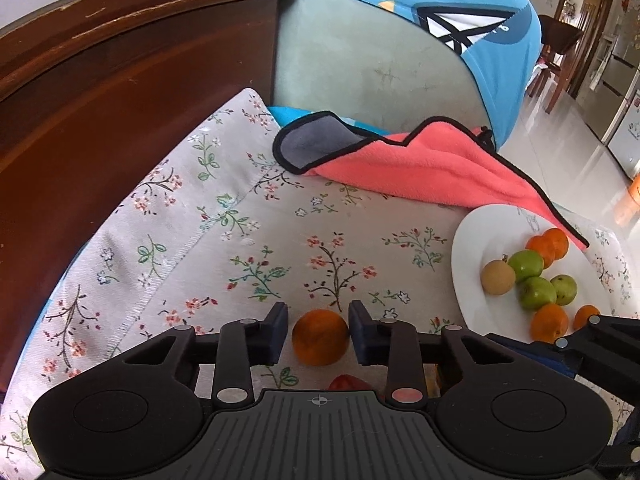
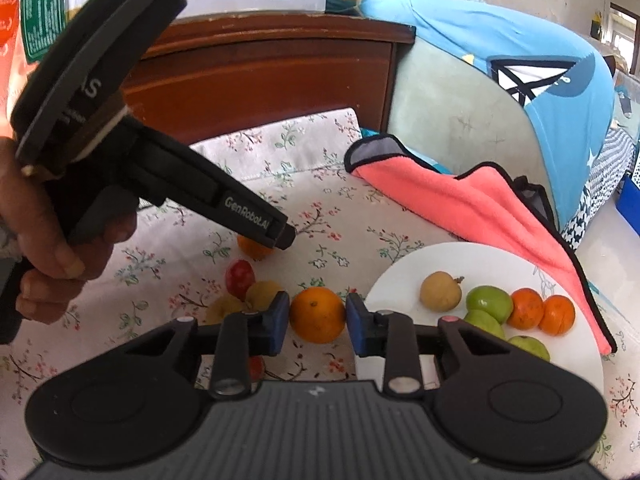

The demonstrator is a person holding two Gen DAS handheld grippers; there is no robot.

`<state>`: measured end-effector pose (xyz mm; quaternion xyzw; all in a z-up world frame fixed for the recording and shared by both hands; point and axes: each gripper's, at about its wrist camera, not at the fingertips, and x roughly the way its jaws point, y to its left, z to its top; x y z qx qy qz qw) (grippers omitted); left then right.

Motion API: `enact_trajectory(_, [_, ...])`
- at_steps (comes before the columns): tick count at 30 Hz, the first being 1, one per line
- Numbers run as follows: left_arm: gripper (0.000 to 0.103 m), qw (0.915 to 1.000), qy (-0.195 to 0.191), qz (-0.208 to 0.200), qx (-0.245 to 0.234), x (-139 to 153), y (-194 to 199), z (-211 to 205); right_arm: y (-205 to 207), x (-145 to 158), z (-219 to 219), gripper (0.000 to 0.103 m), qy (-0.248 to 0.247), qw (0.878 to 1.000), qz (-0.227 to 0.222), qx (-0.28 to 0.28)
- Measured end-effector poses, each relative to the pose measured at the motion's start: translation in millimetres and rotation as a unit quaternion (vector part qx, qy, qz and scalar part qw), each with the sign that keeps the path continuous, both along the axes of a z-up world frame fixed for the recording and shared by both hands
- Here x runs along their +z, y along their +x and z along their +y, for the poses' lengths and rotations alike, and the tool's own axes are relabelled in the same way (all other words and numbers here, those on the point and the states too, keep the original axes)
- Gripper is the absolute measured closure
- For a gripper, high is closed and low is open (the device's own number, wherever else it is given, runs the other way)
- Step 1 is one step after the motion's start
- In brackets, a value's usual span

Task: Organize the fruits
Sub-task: 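Grasp a tangerine with the right tool while the left tool grasps another tangerine, then carry both tangerines onto the white plate and open both tools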

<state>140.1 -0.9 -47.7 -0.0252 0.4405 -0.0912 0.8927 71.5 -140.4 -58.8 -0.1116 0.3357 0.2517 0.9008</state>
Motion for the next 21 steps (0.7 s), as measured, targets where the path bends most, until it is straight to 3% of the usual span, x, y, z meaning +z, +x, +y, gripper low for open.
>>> enact_trajectory(11, [0.072, 1.0, -0.007, 0.005, -0.004, -8, -3, 5, 3, 7, -7, 0.072, 0.023, 1.0, 0.01, -0.014])
enact_trajectory(15, [0.071, 0.9998, 0.013, -0.004, -0.013, -10, -6, 0, 4, 7, -9, 0.072, 0.023, 0.999, 0.016, -0.017])
enact_trajectory(21, [0.075, 0.9997, 0.011, -0.015, -0.014, -9, -8, 2, 4, 7, -11, 0.072, 0.026, 0.999, 0.015, -0.021])
